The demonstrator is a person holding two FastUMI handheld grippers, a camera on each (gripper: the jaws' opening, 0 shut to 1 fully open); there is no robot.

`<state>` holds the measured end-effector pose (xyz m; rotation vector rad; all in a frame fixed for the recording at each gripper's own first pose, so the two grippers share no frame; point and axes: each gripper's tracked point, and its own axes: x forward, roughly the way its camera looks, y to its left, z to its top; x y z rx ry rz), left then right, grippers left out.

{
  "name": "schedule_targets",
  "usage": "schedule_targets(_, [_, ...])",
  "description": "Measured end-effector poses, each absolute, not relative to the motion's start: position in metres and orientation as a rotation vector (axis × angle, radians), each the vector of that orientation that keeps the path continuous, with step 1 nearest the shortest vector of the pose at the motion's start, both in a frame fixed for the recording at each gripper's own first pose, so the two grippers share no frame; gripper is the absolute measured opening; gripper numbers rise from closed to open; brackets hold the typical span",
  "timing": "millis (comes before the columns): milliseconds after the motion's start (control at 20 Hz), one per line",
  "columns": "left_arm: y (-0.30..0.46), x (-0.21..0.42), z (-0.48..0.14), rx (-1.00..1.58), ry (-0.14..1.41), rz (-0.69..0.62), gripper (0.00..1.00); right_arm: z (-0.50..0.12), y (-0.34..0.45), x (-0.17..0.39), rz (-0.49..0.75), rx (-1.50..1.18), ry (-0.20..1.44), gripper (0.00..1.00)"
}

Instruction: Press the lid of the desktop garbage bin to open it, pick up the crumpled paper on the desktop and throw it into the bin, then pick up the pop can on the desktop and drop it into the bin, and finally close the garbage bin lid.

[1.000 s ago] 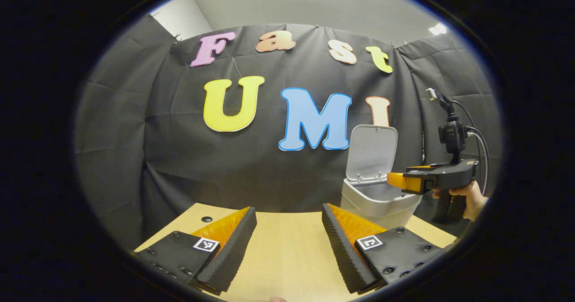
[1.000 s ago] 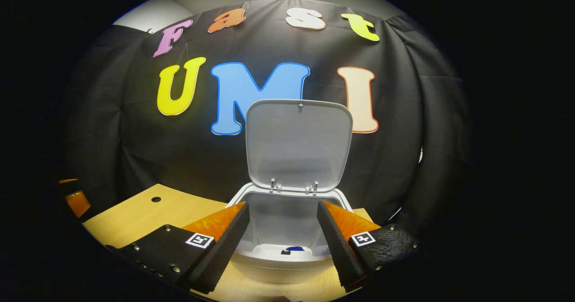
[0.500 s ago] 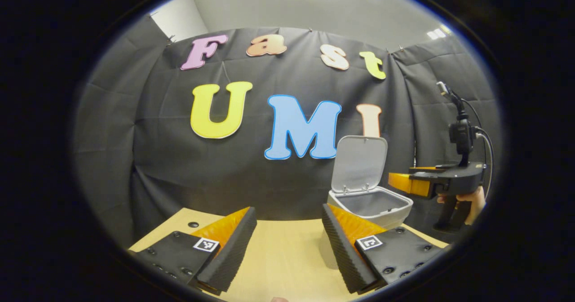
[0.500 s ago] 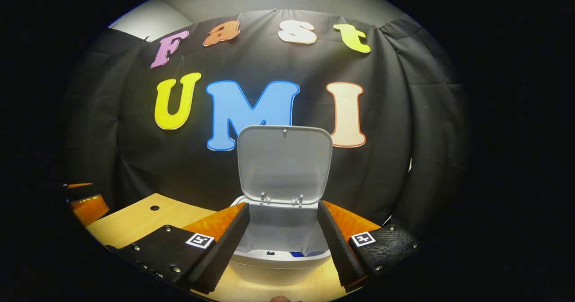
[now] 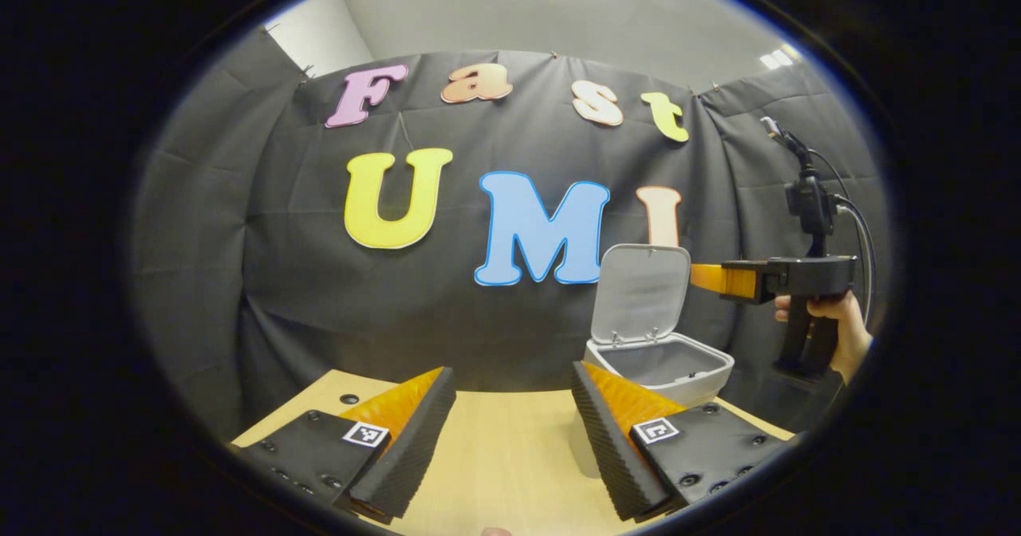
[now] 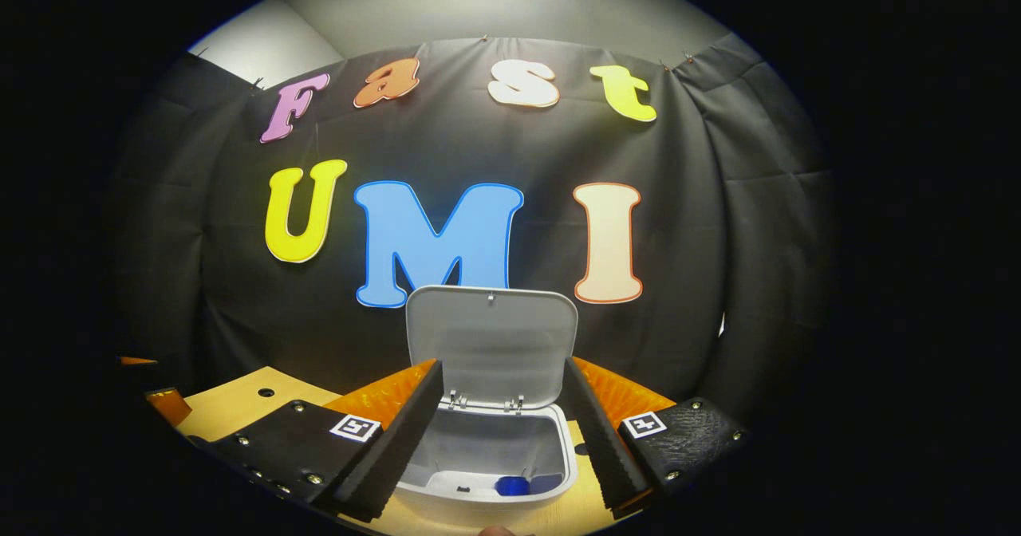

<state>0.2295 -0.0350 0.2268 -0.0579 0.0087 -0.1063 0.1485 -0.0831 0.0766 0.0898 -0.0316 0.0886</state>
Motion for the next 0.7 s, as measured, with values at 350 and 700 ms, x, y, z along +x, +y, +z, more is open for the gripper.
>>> schedule_targets(350, [-0.023,0.223,0.231,-0.069,0.01,-0.065,0.95,0.106,-0.079,0.167,0.083,0.088,-0.073,0.95])
schedule_targets(700, [0.0,0.211,0.233,-0.06,0.013,-0.018,0.96,0.117,-0.083,0.191,0.039,0.127,-0.048,0.95])
